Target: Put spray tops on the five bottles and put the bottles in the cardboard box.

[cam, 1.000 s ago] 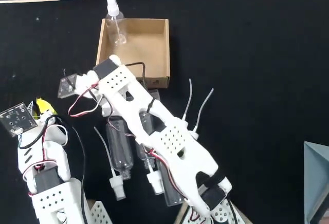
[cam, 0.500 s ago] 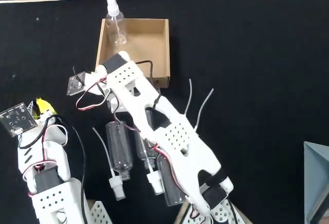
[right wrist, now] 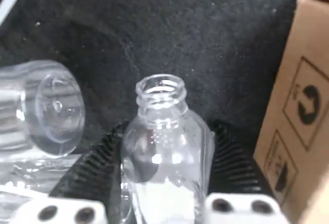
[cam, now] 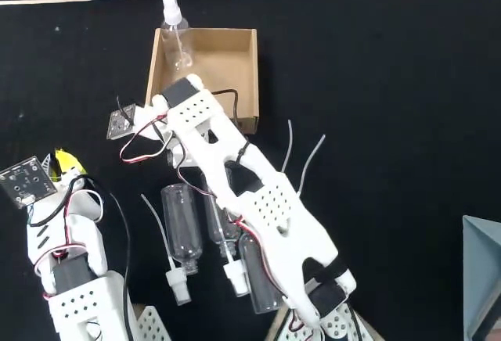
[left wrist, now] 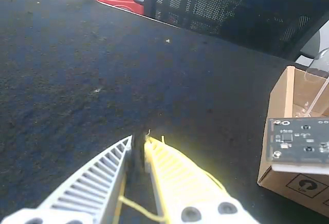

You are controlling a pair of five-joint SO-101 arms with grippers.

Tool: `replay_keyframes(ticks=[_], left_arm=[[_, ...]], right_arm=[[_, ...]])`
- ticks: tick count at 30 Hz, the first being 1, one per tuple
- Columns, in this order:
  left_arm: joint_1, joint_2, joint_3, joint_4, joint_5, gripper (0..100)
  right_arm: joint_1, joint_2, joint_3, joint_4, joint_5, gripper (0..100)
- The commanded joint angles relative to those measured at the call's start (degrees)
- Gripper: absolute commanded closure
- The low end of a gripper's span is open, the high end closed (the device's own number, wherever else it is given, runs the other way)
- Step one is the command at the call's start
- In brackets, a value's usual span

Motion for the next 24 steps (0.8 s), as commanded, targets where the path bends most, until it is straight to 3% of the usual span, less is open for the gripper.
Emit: replay_keyframes(ticks=[1,24], left_arm=[[0.1,-0.9,-0.5,-1.2,0.2,96],[0.1,-0.9,-0.5,-1.2,0.2,96]], right_arm=[[-0.2,-7.4,-1.5,1.8,-3.1,90.4],[-1.8,-15.2,0.2,2.0,-12.7,90.3]])
